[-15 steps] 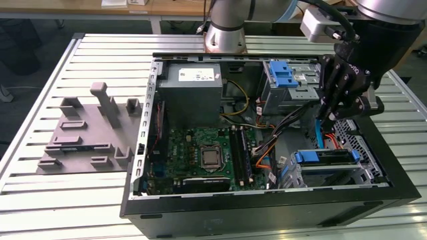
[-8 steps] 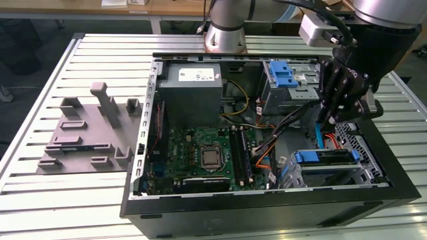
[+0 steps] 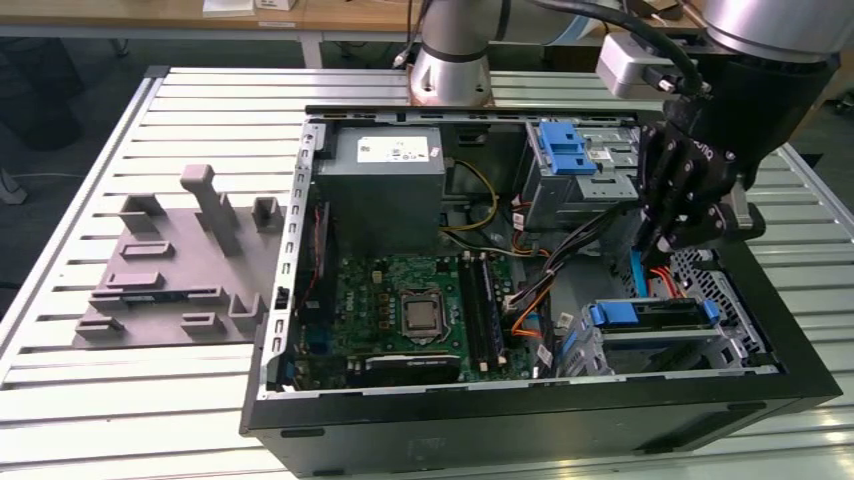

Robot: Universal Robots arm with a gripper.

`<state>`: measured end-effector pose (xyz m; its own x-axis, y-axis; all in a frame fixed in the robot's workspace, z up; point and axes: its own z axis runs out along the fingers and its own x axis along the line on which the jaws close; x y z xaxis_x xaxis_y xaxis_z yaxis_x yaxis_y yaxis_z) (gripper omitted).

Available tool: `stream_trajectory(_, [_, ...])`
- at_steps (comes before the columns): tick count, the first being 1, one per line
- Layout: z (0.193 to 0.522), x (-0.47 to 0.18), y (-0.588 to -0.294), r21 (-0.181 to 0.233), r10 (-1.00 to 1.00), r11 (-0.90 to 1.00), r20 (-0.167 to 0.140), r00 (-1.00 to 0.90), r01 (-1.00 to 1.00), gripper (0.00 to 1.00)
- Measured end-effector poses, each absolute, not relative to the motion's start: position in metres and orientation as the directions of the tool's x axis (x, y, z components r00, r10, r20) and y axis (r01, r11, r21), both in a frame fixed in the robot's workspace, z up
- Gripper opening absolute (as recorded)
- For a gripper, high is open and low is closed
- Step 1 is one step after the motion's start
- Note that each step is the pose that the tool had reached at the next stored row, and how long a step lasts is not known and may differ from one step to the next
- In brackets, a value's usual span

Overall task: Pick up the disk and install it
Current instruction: 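Insert the second disk wire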

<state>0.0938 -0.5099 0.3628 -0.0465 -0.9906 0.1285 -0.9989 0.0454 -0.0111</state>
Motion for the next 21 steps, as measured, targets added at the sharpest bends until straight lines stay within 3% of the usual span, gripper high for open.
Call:
stream_trajectory(2, [0.3626,0.0939,-0.5099,-0.011,-0.991,0.045,0.129,-0.046,-0.999,0.23])
stream_trajectory(3, [0.3625,0.0939,-0.5099,-0.011,-0.991,0.045,0.129,-0.047,-0.999,0.16])
stream_trajectory(14, [0.3618,0.0970,-0.5115,-0.011,-0.991,0.046,0.126,-0.047,-0.999,0.16])
stream_trajectory(19, [0.3613,0.0972,-0.5144,-0.007,-0.998,0.046,0.046,-0.047,-0.999,0.16])
stream_trajectory(21, [0.3608,0.0972,-0.5156,-0.007,-0.998,0.046,0.046,-0.047,-0.999,0.16])
